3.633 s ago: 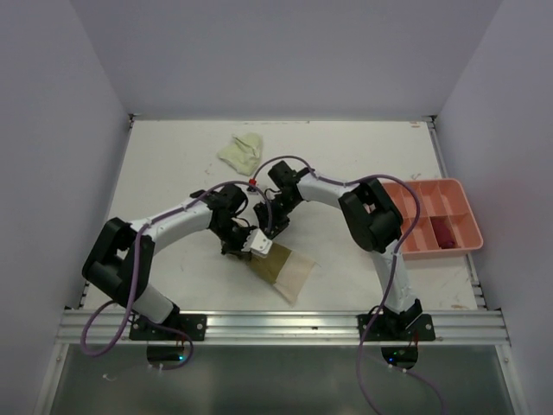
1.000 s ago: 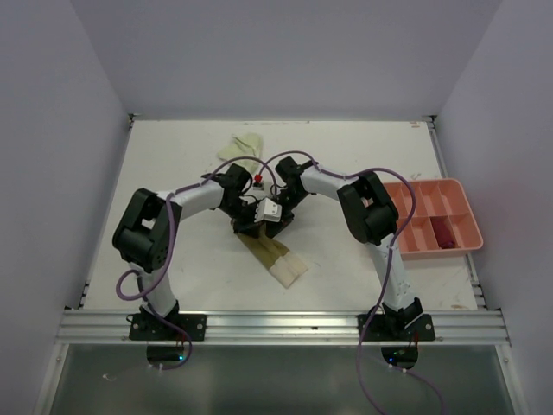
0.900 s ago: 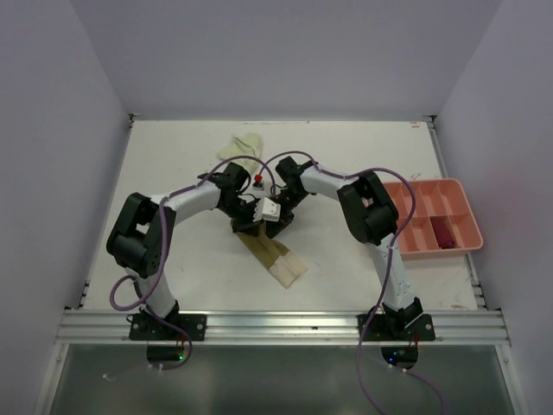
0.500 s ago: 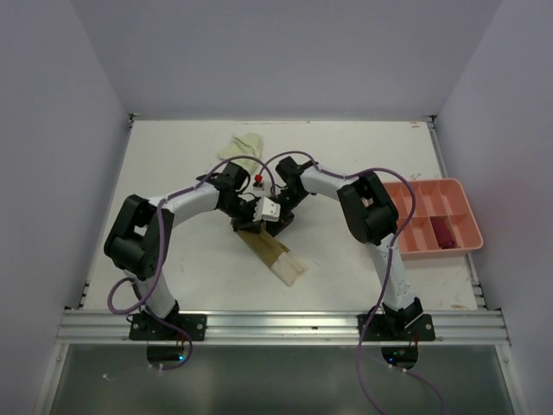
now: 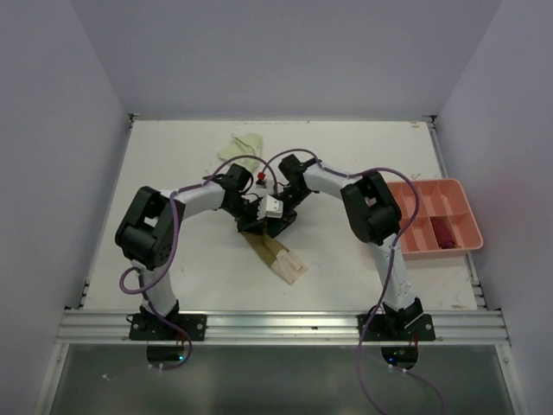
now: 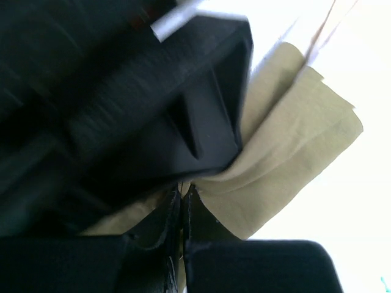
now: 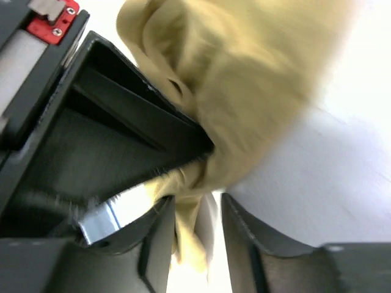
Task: Roll the underwear
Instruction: Fold the underwear
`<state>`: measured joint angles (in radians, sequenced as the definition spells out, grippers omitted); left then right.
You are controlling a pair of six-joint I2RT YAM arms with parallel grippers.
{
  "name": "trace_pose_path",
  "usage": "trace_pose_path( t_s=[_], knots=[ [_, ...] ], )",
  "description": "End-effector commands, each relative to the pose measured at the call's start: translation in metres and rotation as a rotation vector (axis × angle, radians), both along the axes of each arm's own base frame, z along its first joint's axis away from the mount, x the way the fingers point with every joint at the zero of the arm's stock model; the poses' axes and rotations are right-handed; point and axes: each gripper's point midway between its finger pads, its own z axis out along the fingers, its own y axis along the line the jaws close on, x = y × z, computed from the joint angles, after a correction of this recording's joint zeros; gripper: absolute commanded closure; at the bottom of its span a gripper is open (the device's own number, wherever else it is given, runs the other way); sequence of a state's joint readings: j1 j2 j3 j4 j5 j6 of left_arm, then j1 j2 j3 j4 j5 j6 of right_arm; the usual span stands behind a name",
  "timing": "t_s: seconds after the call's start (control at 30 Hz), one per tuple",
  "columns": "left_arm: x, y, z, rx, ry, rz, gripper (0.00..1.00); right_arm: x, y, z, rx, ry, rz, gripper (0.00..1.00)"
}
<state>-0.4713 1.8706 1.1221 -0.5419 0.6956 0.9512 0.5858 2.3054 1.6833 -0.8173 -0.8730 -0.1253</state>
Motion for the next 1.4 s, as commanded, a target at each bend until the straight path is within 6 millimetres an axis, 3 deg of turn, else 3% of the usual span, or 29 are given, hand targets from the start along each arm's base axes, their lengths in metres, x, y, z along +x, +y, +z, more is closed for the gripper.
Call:
trace_pose_path(
  t_s=[0.0, 0.07, 0.13, 0.2, 0.23, 0.27, 0.43, 0.53, 0.57, 0.6, 0.67, 0.83, 0.93, 1.03, 1.1, 1.17, 1.37],
  knots=[
    [0.006, 0.009, -0.028, 0.074, 0.016, 0.039, 1.00, 0.037, -0.029, 0.023, -0.052, -0.124, -0.092, 0.58],
    [0.005, 0.009, -0.033, 0.085, 0.040, 0.047, 1.00, 0.050, -0.046, 0.034, -0.044, -0.136, -0.139, 0.56],
    [0.008, 0.005, -0.031, 0.080, 0.054, 0.055, 1.00, 0.051, -0.059, 0.055, -0.019, -0.176, -0.129, 0.57],
    [0.011, 0.005, -0.032, 0.086, 0.058, 0.061, 1.00, 0.044, -0.074, 0.064, 0.008, -0.190, -0.129, 0.60],
    [0.012, 0.006, -0.032, 0.092, 0.055, 0.064, 1.00, 0.039, -0.077, 0.082, 0.037, -0.230, -0.126, 0.63],
    [0.010, 0.008, -0.035, 0.105, 0.068, 0.064, 1.00, 0.028, -0.082, 0.081, 0.039, -0.212, -0.122, 0.66],
    [0.011, 0.009, -0.044, 0.139, 0.102, 0.063, 0.98, -0.002, -0.070, 0.123, 0.210, -0.205, -0.101, 0.80],
    [0.015, 0.008, -0.046, 0.151, 0.127, 0.077, 0.82, -0.015, -0.058, 0.138, 0.293, -0.211, -0.108, 0.83],
    [0.017, 0.007, -0.045, 0.149, 0.124, 0.081, 0.72, -0.029, -0.059, 0.136, 0.289, -0.176, -0.139, 0.83],
    [0.018, 0.006, -0.044, 0.147, 0.122, 0.084, 0.69, -0.021, -0.053, 0.137, 0.329, -0.237, -0.144, 0.82],
    [0.022, 0.004, -0.039, 0.136, 0.108, 0.090, 0.58, -0.034, -0.051, 0.128, 0.329, -0.206, -0.159, 0.82],
    [0.043, -0.008, -0.018, 0.102, 0.066, 0.104, 0.51, -0.033, -0.042, 0.123, 0.353, -0.207, -0.208, 0.83],
    [0.049, -0.008, -0.019, 0.125, 0.076, 0.107, 0.55, -0.041, -0.025, 0.117, 0.328, -0.197, -0.197, 0.83],
    [0.051, -0.011, -0.019, 0.124, 0.087, 0.102, 0.61, -0.043, -0.019, 0.111, 0.311, -0.195, -0.190, 0.84],
    [0.048, -0.011, -0.021, 0.124, 0.121, 0.098, 0.71, -0.045, -0.021, 0.107, 0.304, -0.194, -0.195, 0.84],
    [0.048, -0.010, -0.020, 0.112, 0.124, 0.096, 0.78, -0.040, -0.026, 0.108, 0.305, -0.225, -0.194, 0.84],
    [0.046, -0.003, -0.021, 0.103, 0.140, 0.092, 0.80, -0.005, -0.049, 0.107, 0.260, -0.297, -0.276, 0.85]
  ],
)
